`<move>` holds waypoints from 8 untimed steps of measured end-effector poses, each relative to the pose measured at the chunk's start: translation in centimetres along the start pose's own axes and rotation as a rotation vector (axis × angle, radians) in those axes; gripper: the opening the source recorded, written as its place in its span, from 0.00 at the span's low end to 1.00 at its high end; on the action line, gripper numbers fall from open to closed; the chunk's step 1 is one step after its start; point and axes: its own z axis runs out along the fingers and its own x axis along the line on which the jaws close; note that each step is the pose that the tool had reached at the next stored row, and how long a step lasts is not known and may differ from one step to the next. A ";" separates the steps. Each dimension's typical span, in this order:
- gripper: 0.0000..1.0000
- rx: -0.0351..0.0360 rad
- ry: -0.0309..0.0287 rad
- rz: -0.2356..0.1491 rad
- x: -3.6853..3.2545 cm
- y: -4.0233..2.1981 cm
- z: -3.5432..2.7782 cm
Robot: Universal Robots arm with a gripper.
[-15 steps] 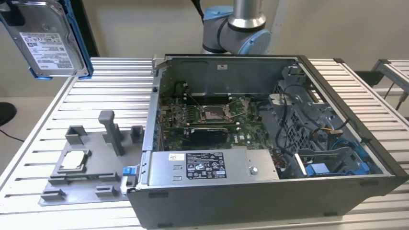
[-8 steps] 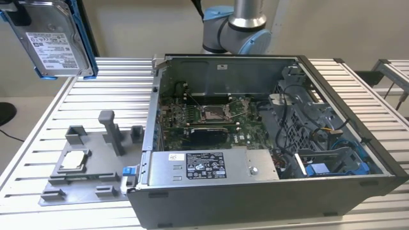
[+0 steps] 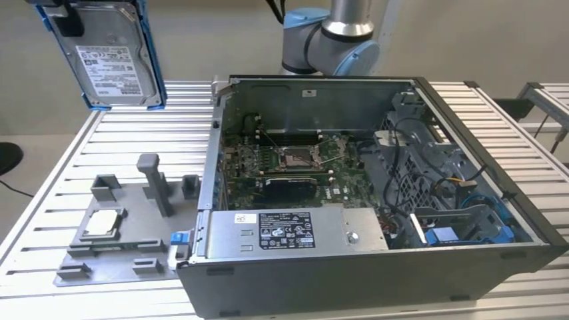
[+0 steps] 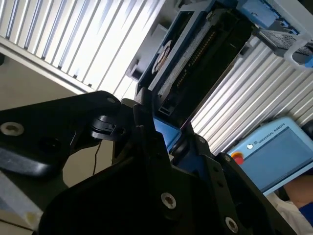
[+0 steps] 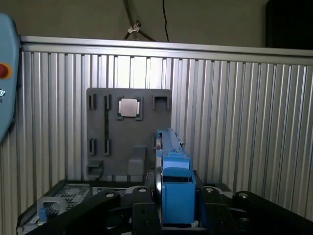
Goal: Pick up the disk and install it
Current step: 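Pick up the disk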
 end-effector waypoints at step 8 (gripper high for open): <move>0.00 -0.0004 0.0000 -0.001 0.09 -3.55 0.03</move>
